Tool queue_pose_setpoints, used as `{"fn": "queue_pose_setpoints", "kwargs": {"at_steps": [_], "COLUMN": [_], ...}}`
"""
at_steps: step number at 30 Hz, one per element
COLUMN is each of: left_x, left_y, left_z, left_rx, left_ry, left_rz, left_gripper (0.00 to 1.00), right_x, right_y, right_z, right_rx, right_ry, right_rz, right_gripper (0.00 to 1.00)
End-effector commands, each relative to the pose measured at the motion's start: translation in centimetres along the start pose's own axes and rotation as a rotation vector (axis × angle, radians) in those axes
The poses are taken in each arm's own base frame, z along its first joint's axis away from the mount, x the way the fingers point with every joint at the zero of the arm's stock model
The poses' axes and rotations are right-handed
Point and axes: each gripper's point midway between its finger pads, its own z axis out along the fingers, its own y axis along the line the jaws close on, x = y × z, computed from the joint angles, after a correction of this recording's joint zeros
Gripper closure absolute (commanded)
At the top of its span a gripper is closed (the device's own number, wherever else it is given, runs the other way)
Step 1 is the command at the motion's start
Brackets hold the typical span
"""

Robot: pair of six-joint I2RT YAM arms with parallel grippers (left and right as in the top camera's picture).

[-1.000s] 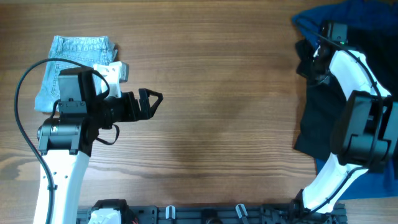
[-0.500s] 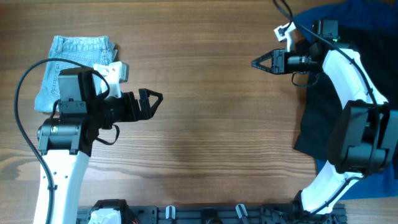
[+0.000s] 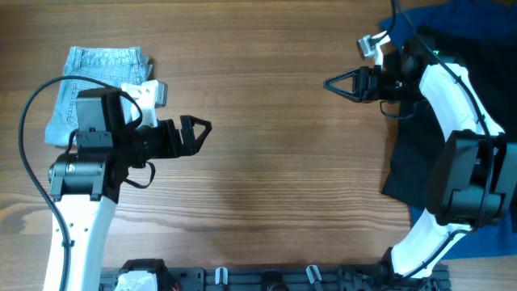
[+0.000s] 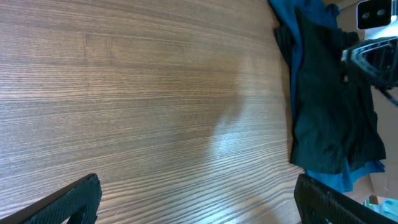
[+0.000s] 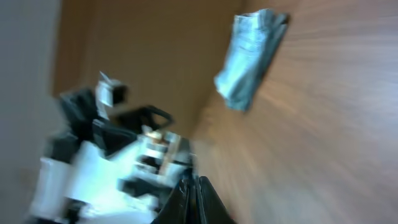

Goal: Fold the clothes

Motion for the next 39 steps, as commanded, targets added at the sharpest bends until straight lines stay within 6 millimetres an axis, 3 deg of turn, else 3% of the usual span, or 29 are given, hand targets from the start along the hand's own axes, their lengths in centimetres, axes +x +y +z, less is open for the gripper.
{"fn": "queue_pose_setpoints", "kwargs": {"at_steps": [1, 4, 9, 19, 21, 24, 27, 28, 29, 32, 33, 34, 36, 39], "left_x": [-0.6, -0.6, -0.6, -0.6, -0.6, -0.6, -0.6, -0.6, -0.7, -1.1, -1.2, -1.4, -1.4, -1.4], "left_y": [-1.0, -1.0, -1.0, -1.0, -1.0, -1.0, -1.0, -1.0, -1.1, -1.1, -1.2, -1.2, -1.3, -1.2], "left_z": [-0.6, -0.6, -0.6, -0.6, -0.6, -0.6, -0.6, -0.6, -0.6, -0.7, -0.7, -0.7, -0.7, -0.7], "left_rx": [0.026, 0.026, 0.027, 0.027, 0.027, 0.026, 0.027, 0.028, 0.028, 0.031, 0.033, 0.035, 0.035, 0.036], "left_ry": [-0.022, -0.022, -0.022, -0.022, -0.022, -0.022, -0.023, -0.025, -0.029, -0.042, -0.048, -0.054, -0.056, -0.056], "left_rz": [0.016, 0.016, 0.016, 0.017, 0.016, 0.016, 0.017, 0.018, 0.021, 0.029, 0.033, 0.037, 0.038, 0.016], "left_gripper": [0.0, 0.0, 0.0, 0.0, 0.0, 0.0, 0.0, 0.0, 0.0, 0.0, 0.0, 0.0, 0.0, 0.0], "right_x": [-1.0, -1.0, -1.3, -1.5, -1.7, -2.3, -1.7, -1.7, -1.9, -4.4, -5.2, -6.0, -7.6, -8.7], "right_y": [2.8, 2.8, 2.6, 2.6, 2.5, 2.4, -1.6, -3.5, -5.8, -6.3, -6.0, -5.5, -5.1, -6.3], "right_z": [-0.3, -0.3, -0.3, -0.3, -0.3, -0.3, -0.8, -1.8, -4.1, -10.5, -12.2, -14.5, -18.8, -24.7], "right_rx": [-0.128, -0.131, -0.123, -0.122, -0.122, -0.104, 0.232, 0.406, 0.656, 1.075, 1.148, 1.221, 1.305, 1.381], "right_ry": [-0.017, 0.004, 0.017, 0.02, 0.015, -0.006, -0.034, -0.046, -0.077, -0.253, -0.334, -0.444, -0.596, -0.738], "right_rz": [0.393, 0.71, 0.905, 0.92, 0.818, 0.443, 0.229, 0.186, 0.142, 0.054, 0.068, 0.106, 0.123, 0.151], "right_gripper": [0.96, 0.96, 0.96, 0.96, 0.96, 0.96, 0.96, 0.96, 0.96, 0.92, 0.79, 0.73, 0.68, 0.59]}}
